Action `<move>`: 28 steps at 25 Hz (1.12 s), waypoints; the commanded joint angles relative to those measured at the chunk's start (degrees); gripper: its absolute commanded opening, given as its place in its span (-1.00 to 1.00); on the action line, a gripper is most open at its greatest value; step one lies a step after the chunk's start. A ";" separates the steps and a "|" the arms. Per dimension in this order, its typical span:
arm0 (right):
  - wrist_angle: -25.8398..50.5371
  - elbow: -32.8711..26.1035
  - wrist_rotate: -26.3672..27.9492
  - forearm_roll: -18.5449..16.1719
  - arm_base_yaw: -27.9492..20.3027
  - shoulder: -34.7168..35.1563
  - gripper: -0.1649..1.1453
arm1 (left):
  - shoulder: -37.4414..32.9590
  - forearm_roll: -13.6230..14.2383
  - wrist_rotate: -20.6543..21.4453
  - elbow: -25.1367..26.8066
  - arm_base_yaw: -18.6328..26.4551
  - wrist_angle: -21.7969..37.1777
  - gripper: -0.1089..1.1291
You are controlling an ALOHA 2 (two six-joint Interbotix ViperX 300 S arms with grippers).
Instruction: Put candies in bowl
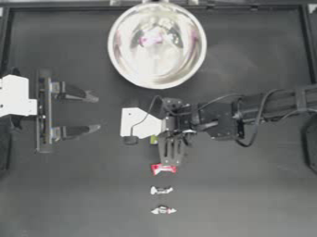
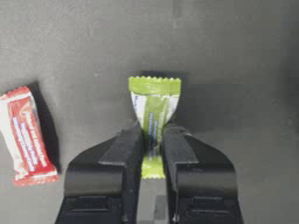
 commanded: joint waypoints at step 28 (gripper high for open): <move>-33.31 13.10 0.70 -6.94 -21.36 -19.07 0.01 | -0.79 -0.09 -0.18 0.18 0.18 -0.97 0.66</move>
